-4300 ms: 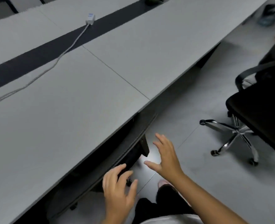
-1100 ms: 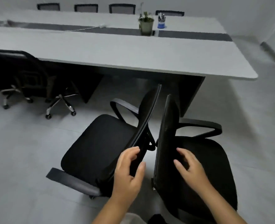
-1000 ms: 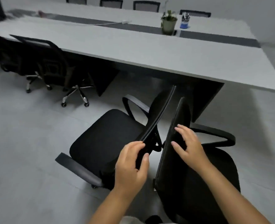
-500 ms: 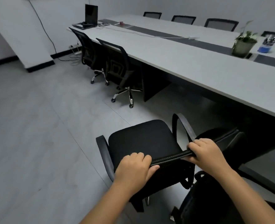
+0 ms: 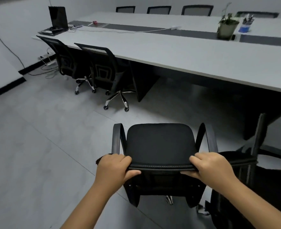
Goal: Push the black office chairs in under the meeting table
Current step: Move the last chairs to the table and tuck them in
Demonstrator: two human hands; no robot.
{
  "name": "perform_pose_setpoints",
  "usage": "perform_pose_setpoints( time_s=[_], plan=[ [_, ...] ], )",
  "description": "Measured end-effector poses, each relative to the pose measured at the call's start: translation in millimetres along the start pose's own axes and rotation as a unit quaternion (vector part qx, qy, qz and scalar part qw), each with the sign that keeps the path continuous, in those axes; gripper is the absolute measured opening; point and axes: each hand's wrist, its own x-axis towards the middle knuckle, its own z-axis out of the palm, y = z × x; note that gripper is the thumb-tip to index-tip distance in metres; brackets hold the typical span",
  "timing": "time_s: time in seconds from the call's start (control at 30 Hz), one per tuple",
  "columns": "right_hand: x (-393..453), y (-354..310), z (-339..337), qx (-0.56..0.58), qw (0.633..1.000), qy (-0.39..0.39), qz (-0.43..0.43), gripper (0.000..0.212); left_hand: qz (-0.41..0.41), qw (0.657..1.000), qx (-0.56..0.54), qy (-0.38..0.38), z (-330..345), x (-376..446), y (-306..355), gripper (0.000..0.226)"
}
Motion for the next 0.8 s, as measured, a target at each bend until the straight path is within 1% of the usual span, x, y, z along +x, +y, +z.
perform_pose_setpoints(
  time_s=[0.2,0.33,0.43,0.57,0.7,0.77,0.8],
  plan=[
    [38.2,-22.2,19.1,-0.047,0.998,0.004,0.046,0.070,0.044,0.999,-0.012,0.017,20.7,20.4,-55.2,0.071],
    [70.0,-21.4,39.3,-0.063,0.995,0.001,0.080,0.071,0.046,0.998,-0.042,0.016,38.6,46.5,-91.6,0.072],
    [98.9,-14.2,56.9,-0.075,0.992,-0.006,0.100,0.072,0.061,0.997,-0.034,0.014,52.6,78.1,-121.3,0.073],
    [142.3,-3.1,82.4,-0.090,0.990,-0.010,0.106,0.069,0.076,0.997,-0.020,-0.013,73.1,113.5,-160.4,0.060],
    [185.9,11.4,117.6,-0.096,0.988,-0.012,0.117,0.070,0.084,0.996,-0.018,-0.007,104.5,148.6,-205.7,0.069],
    [207.4,17.3,136.2,-0.097,0.987,-0.009,0.127,0.072,0.095,0.995,-0.004,-0.008,116.8,168.5,-228.4,0.061],
    [219.1,20.4,145.0,-0.098,0.986,-0.010,0.132,0.071,0.100,0.995,0.006,-0.023,121.3,180.7,-240.2,0.055]
  ],
)
